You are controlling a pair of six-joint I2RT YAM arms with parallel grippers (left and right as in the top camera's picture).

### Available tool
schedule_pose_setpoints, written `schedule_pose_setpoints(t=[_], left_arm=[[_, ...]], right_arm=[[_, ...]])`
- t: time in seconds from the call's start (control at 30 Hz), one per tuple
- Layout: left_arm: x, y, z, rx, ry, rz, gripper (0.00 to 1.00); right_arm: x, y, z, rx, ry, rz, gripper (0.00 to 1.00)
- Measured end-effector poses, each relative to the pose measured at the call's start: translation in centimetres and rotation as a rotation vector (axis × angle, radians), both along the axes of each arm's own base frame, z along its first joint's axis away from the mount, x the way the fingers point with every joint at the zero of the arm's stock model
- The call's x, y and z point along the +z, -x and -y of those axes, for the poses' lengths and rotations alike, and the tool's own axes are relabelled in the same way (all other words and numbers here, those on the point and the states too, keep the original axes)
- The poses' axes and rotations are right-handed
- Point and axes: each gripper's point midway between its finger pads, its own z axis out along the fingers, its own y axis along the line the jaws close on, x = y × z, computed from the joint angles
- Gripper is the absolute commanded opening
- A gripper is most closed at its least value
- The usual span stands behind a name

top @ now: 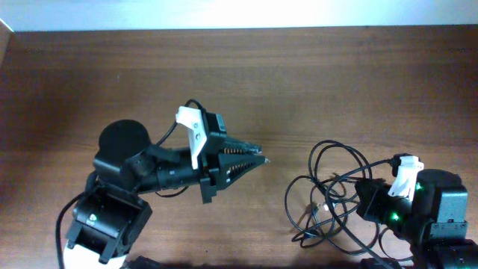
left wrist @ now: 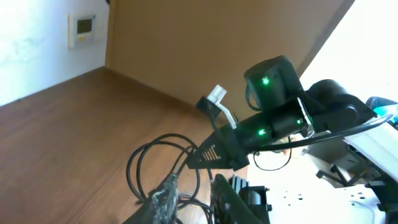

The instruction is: Untangle cables

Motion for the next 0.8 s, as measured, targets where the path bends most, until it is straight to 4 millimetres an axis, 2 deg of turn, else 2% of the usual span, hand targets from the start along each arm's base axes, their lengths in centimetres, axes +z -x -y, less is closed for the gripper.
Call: schedule_pose_setpoints(t=[0.07, 0.1, 0.13, 0.17, 0.2, 0.23, 0.27, 0.33, 0.37, 0.43, 0.5, 0.6, 0.7, 0.8], left_arm=[[-0.9, -0.2, -0.1, 0.022, -0.023, -0.042, 0.26], [-1.4, -0.5, -0.3, 0.044, -0.037, -0.063, 0.31], [-2.6, -1.1, -0.7, 0.097, -0.073, -0.109, 0.37], [-3.3, -1.7, -1.0, 0.142, -0.097, -0.133, 0.48], [-4.3, -2.2, -1.5, 0.192, -0.129, -0.164, 0.54], [-5.5, -2.8, -2.1, 0.248, -0.170, -0.196, 0.56], [-6.3, -3.2, -2.7, 0.295, -0.202, -0.219, 0.57], [-7.2, -3.7, -3.2, 0.340, -0.233, -0.238, 0.58], [-7.5, -3.9, -3.4, 0.359, -0.245, -0.246, 0.58], [-8.1, -4.3, -3.6, 0.378, -0.264, -0.260, 0.59], [-8.3, -4.5, -3.7, 0.388, -0.270, -0.263, 0.63], [-8.4, -4.5, -3.7, 0.391, -0.274, -0.268, 0.87], [-9.3, -4.9, -4.0, 0.411, -0.302, -0.291, 0.88], [-12.4, -6.5, -3.8, 0.424, -0.384, -0.366, 0.93]], right_arm=[[1.0, -0.9, -0.6, 0.019, -0.028, 0.057, 0.04], [2.1, -1.6, -1.2, 0.047, -0.058, 0.109, 0.04], [3.0, -2.1, -1.9, 0.078, -0.087, 0.153, 0.04], [4.0, -2.4, -2.7, 0.116, -0.120, 0.193, 0.08], [5.3, -2.9, -3.4, 0.156, -0.150, 0.252, 0.18], [6.0, -3.0, -3.9, 0.180, -0.168, 0.279, 0.33], [7.2, -3.3, -4.5, 0.215, -0.196, 0.330, 0.54], [8.7, -3.7, -5.1, 0.249, -0.215, 0.396, 0.70], [8.9, -3.6, -5.2, 0.259, -0.220, 0.400, 0.76], [8.1, -3.2, -5.2, 0.253, -0.227, 0.357, 0.93], [6.5, -2.6, -4.8, 0.227, -0.213, 0.283, 0.98], [3.7, -1.7, -3.5, 0.144, -0.167, 0.157, 0.99], [1.9, -1.1, -2.1, 0.073, -0.106, 0.084, 0.99], [1.0, -0.9, -0.7, 0.011, -0.048, 0.051, 0.99]])
